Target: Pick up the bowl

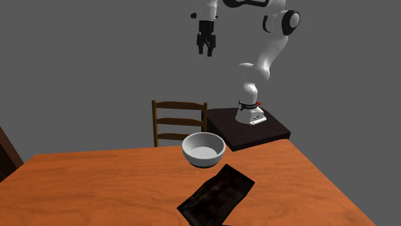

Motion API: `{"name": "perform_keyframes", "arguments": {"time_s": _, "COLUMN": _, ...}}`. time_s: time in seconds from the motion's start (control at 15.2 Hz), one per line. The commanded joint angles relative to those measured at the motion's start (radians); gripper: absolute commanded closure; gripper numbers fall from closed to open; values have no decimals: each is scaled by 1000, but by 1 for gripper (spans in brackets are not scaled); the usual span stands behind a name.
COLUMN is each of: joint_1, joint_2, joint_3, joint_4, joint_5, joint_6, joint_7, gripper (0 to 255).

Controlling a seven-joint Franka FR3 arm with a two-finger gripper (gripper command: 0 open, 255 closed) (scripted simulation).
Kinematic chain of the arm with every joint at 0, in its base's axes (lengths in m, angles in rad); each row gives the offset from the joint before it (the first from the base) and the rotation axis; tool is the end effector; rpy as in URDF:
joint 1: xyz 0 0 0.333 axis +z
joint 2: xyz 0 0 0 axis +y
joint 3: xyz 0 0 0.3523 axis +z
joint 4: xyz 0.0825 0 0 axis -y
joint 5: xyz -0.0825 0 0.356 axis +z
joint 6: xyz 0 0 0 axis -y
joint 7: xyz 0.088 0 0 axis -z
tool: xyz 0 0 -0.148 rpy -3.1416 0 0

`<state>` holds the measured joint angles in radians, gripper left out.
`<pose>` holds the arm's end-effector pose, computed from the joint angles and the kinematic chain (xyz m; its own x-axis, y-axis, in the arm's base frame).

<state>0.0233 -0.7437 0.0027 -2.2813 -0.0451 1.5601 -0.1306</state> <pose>0.2666 0.0005 0.5966 0.9878 0.1547 0.0162 0.1537 -0.9869 0.0494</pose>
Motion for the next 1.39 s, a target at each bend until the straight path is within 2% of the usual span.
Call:
{"name": "perform_keyframes", "arguments": {"time_s": 0.0, "joint_1": 0, "joint_2": 0, "joint_3": 0, "joint_4": 0, "joint_5": 0, "joint_6": 0, "joint_7": 0, "gripper": 0}}
{"name": "perform_keyframes", "arguments": {"time_s": 0.66, "joint_1": 29, "joint_2": 73, "joint_3": 26, "joint_4": -270, "joint_5": 71, "joint_6": 344, "joint_7": 53, "gripper": 0}}
{"name": "perform_keyframes", "arguments": {"time_s": 1.32, "joint_1": 79, "joint_2": 322, "joint_3": 60, "joint_4": -410, "joint_5": 160, "joint_6": 740, "joint_7": 82, "gripper": 0}}
